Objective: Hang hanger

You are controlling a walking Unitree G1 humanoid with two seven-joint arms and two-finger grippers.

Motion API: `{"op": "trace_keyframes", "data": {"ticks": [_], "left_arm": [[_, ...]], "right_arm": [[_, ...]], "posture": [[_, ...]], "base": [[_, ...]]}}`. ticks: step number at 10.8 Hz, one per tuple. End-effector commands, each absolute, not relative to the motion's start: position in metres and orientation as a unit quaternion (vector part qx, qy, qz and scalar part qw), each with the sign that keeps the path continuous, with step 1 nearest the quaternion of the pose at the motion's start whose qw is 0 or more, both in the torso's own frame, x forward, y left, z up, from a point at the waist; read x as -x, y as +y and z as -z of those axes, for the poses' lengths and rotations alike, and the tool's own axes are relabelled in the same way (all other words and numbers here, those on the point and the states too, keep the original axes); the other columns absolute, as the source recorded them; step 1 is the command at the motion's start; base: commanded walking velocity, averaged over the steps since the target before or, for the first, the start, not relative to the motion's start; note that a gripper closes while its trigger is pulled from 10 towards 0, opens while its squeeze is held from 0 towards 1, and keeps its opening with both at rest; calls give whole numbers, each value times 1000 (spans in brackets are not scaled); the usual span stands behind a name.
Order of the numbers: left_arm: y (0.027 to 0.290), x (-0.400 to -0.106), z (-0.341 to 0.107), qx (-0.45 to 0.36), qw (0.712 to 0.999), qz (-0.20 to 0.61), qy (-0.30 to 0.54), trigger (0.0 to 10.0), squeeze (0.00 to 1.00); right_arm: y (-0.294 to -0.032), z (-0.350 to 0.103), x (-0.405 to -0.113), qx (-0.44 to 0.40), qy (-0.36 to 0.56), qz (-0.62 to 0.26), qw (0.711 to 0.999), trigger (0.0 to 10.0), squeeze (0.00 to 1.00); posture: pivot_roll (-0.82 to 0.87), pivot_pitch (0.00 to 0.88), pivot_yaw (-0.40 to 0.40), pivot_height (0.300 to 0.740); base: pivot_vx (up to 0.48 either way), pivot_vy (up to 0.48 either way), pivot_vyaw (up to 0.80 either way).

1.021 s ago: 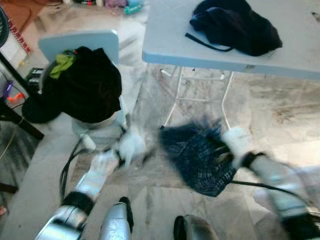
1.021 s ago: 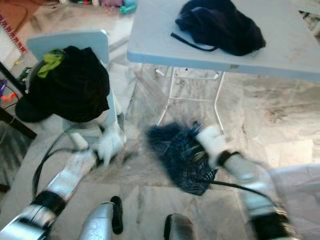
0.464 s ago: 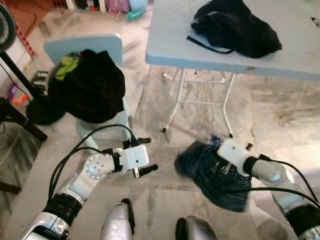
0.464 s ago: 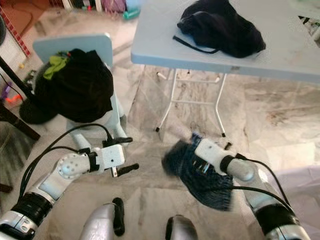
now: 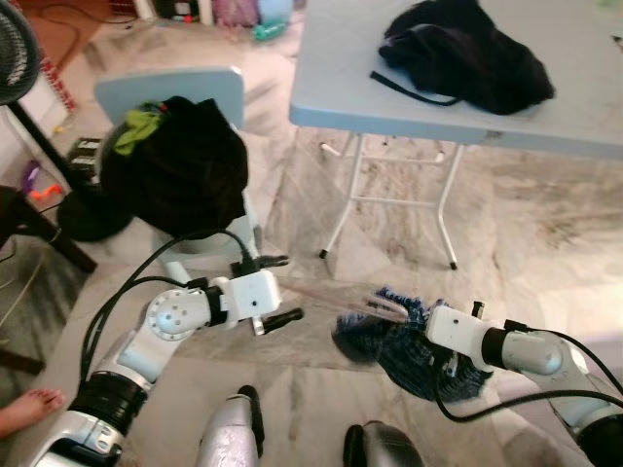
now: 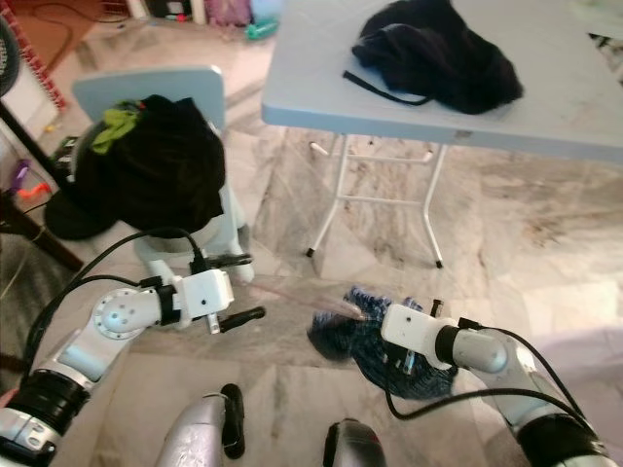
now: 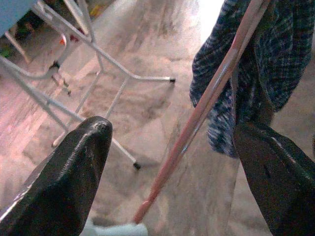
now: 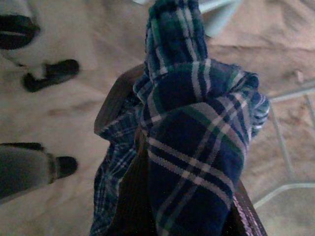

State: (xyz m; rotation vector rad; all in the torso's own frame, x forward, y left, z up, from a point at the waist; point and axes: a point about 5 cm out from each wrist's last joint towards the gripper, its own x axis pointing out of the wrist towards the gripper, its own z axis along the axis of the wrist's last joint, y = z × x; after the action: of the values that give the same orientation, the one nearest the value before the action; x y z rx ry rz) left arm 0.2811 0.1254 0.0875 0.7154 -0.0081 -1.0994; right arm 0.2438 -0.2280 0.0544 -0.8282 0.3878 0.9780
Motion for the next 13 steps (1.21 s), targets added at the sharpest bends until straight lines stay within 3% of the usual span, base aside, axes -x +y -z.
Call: {"op": "trace_keyframes", "data": {"ticks": [1, 3, 5, 7, 8, 10, 11, 13], "left_arm": [[122, -282, -89, -331, 792, 514, -12, 10000, 0], [117, -281, -84, -303, 792, 530, 1, 10000, 0], [110, -281, -76, -277, 774, 567, 43, 10000, 0], [99, -291, -88, -278, 767, 578, 27, 10000, 0], [95, -293, -95, -273, 760, 589, 24, 10000, 0], [95, -290, -98, -281, 746, 604, 25, 10000, 0], [97, -290, -96, -284, 743, 605, 32, 10000, 0], [108, -285, -79, -298, 725, 615, 84, 10000, 0]], "right_arm": [[-226, -58, -238, 376, 170, -480, 774, 10000, 0], [-223, -67, -233, 352, 159, -508, 769, 10000, 0], [-223, -75, -238, 364, 156, -515, 760, 10000, 0], [-230, -71, -246, 404, 176, -493, 750, 10000, 0], [-230, -68, -253, 411, 185, -468, 760, 10000, 0], [-235, -62, -257, 445, 199, -456, 745, 10000, 0], [-235, -63, -259, 430, 195, -450, 758, 10000, 0], [-231, -67, -257, 421, 182, -467, 756, 10000, 0]], "posture": [[-47, 219, -60, 740], [-62, 226, -70, 740], [-81, 225, -71, 740], [-88, 222, -67, 740], [-83, 220, -61, 740], [-80, 220, -55, 740], [-74, 220, -51, 740], [-72, 225, -50, 740]], "base": [[0, 0, 0], [0, 0, 0], [0, 0, 0], [0, 0, 0], [0, 0, 0], [0, 0, 0], [0, 0, 0], [0, 0, 0]]}}
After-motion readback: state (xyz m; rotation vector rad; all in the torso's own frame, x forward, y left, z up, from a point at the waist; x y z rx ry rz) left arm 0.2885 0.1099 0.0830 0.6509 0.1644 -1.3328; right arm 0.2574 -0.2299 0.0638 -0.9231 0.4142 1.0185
